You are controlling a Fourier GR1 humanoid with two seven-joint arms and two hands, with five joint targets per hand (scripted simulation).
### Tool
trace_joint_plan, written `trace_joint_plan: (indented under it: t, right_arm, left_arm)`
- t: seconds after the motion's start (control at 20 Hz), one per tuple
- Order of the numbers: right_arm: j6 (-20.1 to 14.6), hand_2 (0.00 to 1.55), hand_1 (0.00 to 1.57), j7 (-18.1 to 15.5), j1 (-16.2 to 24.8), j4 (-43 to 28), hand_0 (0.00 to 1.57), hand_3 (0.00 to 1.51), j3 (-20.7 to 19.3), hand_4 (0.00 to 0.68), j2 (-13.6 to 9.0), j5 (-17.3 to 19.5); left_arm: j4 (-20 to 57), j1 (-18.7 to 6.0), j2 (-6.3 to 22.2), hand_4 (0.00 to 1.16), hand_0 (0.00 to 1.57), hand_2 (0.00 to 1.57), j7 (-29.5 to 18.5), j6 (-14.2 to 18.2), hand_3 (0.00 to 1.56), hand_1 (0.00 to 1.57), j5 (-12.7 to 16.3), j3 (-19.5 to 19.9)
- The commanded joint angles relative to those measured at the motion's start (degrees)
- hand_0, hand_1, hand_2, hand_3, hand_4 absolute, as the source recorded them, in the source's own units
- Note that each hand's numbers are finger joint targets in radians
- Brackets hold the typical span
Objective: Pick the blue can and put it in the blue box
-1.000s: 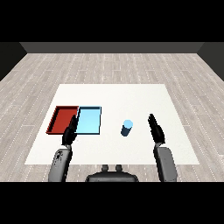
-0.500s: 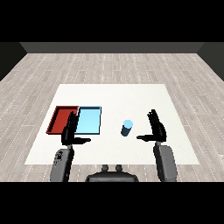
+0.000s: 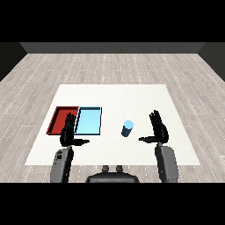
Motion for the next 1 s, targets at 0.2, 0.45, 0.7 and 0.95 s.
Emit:
trace_joint_plan:
  t: [0.2, 0.45, 0.7, 0.95]
  right_arm:
    - [-0.55, 0.0, 0.0, 0.23, -2.22, 3.23, 0.0, 0.0, -1.45, 0.0, -0.81, -0.1]
    - [-0.42, 0.0, 0.0, -0.76, -5.69, 12.19, 0.0, 0.0, -0.73, 0.0, 0.84, -0.39]
    - [-0.93, 0.0, 0.0, 0.98, -9.04, 14.59, 0.0, 0.0, -3.18, 0.0, -0.9, -2.14]
    - [-3.37, 0.0, 0.0, 2.96, -6.32, 12.22, 0.0, 0.0, -0.03, 0.0, 2.17, -1.66]
  left_arm:
    - [-1.89, -0.91, -2.51, 0.0, 0.0, 0.0, 1.51, 4.46, 0.0, 0.0, -2.01, -2.98]
    - [-3.82, 1.27, -0.92, 0.0, 0.0, 0.0, 2.52, 1.63, 0.0, 0.0, -0.25, -0.96]
    - [-6.23, -0.04, 0.1, 0.0, 0.0, 0.0, 6.58, 0.85, 0.0, 0.0, 2.02, 0.0]
    - [5.09, -4.47, -1.12, 0.0, 0.0, 0.0, -0.38, 1.83, 0.0, 0.0, -0.17, 0.8]
